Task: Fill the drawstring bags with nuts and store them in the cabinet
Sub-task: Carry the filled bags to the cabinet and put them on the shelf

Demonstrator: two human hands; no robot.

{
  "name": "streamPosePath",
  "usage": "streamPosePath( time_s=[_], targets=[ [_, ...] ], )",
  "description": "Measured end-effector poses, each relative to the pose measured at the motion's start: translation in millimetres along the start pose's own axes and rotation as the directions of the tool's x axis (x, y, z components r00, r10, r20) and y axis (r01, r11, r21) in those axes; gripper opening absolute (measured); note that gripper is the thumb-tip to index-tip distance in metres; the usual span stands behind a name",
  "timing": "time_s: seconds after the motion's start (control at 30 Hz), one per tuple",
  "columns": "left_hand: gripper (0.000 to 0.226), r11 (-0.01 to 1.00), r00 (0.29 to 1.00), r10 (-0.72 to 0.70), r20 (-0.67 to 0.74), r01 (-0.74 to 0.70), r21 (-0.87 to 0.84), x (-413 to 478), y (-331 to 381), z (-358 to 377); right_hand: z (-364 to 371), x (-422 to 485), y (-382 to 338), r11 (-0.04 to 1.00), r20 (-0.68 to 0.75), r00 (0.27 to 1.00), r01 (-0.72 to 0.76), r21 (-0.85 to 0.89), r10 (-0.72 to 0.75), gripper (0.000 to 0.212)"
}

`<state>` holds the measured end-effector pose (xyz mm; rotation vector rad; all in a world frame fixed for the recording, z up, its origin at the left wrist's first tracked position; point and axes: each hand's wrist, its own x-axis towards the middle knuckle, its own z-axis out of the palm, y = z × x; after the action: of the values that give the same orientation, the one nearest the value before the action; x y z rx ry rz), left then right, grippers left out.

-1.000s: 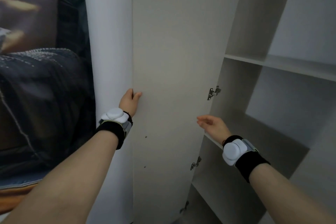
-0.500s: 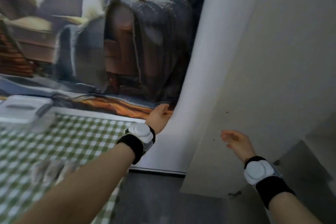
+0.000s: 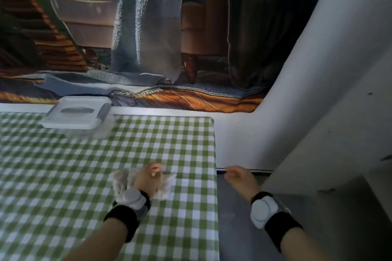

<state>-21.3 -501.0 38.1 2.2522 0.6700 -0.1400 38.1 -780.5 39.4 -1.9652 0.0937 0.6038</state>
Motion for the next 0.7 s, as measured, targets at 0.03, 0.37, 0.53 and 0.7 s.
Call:
streamPosePath(
  time_s=[0.03,0.37,0.53,0.7],
  targets=[
    [0.024,0.999,0.999,-0.034,-0.012,0.034,-0.011,4.8,-18.1,-4.9,22.6,-0.6,-1.8,0.999,0.018,0.999,-0.045,0.002,0.045,0.017],
    [0.072,0.978,0.978,-0.146,0.151,0.12,0.168,31.6,-72.4,13.2,167.5,22.9,-16.8,0.971,0.183,0.955,-0.238,0.0,0.234,0.032],
    [0.065,0.968,0.984,-0.081,0.156,0.041,0.247,33.0,-71.9,21.3,203.7,35.2,-16.8,0.967,0.173,0.955,-0.251,0.033,0.242,0.028],
    [0.064,0.992,0.976,-0.088,0.201,0.104,-0.07,20.0,-67.1,12.0,208.2,28.9,-18.0,0.907,0.204,0.935,-0.338,0.25,0.292,0.04]
  ],
)
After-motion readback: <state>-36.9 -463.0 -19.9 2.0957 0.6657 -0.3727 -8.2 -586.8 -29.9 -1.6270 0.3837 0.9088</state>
